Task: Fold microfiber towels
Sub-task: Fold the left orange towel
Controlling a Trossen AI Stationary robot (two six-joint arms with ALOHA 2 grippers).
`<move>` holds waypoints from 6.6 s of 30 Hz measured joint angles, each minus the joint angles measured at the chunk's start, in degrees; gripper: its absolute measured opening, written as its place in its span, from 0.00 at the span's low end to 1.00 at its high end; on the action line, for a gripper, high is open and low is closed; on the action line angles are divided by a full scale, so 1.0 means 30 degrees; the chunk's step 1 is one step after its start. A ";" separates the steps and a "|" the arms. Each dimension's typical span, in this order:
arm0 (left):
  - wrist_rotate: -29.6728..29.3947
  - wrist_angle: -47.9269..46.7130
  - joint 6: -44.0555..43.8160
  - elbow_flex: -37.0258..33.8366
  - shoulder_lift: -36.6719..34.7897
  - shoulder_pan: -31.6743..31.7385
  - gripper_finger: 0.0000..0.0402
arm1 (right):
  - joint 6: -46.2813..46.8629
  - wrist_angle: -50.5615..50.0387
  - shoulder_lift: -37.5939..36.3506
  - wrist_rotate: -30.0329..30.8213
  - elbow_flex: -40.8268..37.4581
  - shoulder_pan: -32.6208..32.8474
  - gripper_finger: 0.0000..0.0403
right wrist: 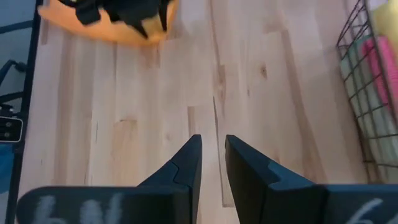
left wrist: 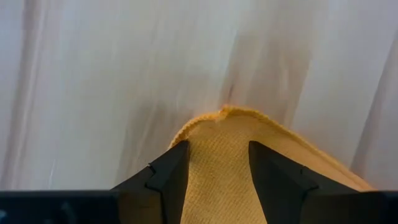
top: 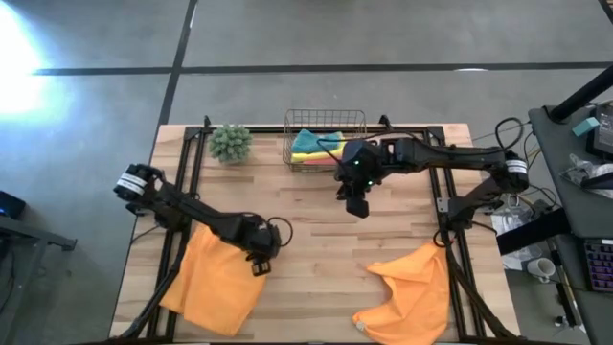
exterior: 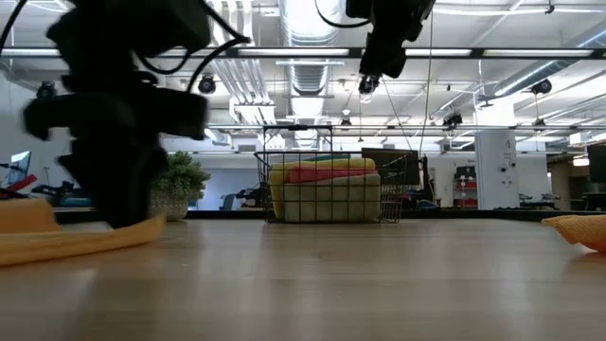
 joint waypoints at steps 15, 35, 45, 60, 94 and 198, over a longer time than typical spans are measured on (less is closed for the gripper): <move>0.0083 0.5413 0.3934 0.1940 0.3231 0.4043 0.38 | -0.0112 -0.1222 -0.3471 0.1046 0.0000 -0.0752 0.16; 0.0000 0.6514 0.3839 1.0338 0.8940 0.8759 0.38 | -0.0979 -0.3521 -0.4187 0.1528 -0.0027 -0.0753 0.16; 0.0117 0.3961 0.5805 1.2342 0.7869 0.8791 0.38 | -0.0910 -0.3512 -0.4204 0.1485 -0.0036 -0.0747 0.16; -0.1036 -0.3237 0.7399 1.0721 0.2513 0.7141 0.38 | 0.1608 -0.3191 -0.4204 0.1302 -0.1732 0.0016 0.16; -0.1053 -0.5590 -0.1169 0.0259 -0.2612 -0.1201 0.38 | 0.6226 0.9915 0.6066 0.1349 -0.3498 0.7057 0.16; -0.5518 -0.8591 -0.8163 0.4943 0.3958 -1.1412 0.38 | 0.5600 0.5552 0.5705 0.1994 -0.4036 0.9046 0.16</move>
